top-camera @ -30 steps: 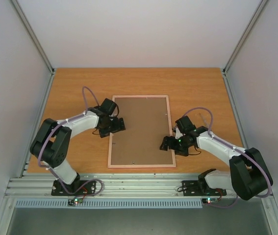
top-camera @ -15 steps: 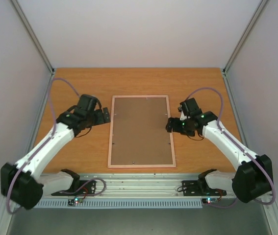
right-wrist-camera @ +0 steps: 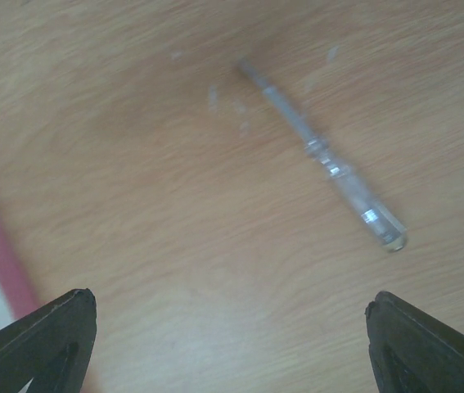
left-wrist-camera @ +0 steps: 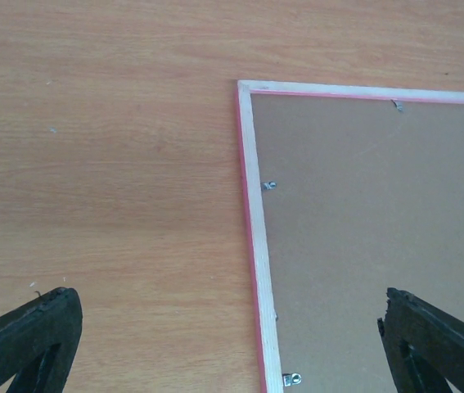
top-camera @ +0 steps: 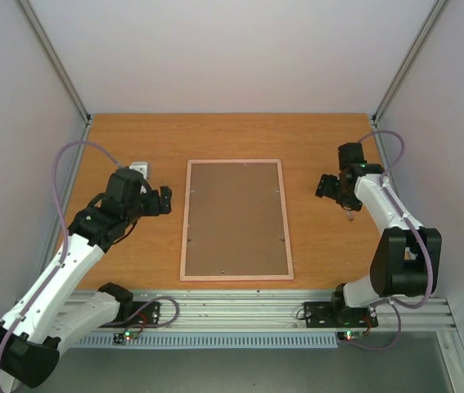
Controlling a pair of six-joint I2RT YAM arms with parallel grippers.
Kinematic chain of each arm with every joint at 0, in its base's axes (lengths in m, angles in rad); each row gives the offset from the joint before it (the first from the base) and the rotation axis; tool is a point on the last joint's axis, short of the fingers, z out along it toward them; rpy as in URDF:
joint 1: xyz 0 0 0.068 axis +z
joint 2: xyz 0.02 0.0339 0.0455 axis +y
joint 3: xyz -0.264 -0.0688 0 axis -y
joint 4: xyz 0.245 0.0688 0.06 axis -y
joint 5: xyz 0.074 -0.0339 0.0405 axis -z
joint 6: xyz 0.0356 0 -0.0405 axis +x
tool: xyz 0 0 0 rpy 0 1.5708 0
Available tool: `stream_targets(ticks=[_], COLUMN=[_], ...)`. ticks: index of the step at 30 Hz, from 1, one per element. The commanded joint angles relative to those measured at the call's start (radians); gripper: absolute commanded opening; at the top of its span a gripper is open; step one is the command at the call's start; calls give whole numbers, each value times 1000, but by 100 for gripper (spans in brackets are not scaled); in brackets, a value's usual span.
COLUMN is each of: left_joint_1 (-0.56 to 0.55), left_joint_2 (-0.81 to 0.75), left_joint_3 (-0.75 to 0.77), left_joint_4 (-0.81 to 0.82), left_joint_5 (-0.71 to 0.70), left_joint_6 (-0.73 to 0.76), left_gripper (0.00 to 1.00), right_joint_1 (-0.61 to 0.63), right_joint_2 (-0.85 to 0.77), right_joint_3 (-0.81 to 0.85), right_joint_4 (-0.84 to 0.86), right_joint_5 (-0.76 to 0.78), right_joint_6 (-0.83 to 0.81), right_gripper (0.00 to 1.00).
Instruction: Take the photo out of the frame
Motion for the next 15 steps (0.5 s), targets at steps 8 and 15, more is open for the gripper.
stream_targets(ticks=[8,15], left_joint_1=[10,39], left_joint_2=[-32,-14], left_joint_3=[-12,-15], left_joint_4=[58,62], left_joint_5=[-32,-15], left_joint_6=[44,37], left_gripper=[99,99], right_joint_1=[-239,-248], right_joint_2=[229,327], right_joint_3=[111,122], right_joint_4=[49,40], right_joint_5=[-182,-153], right_joint_6=[-28,-88], right_gripper=[89,86])
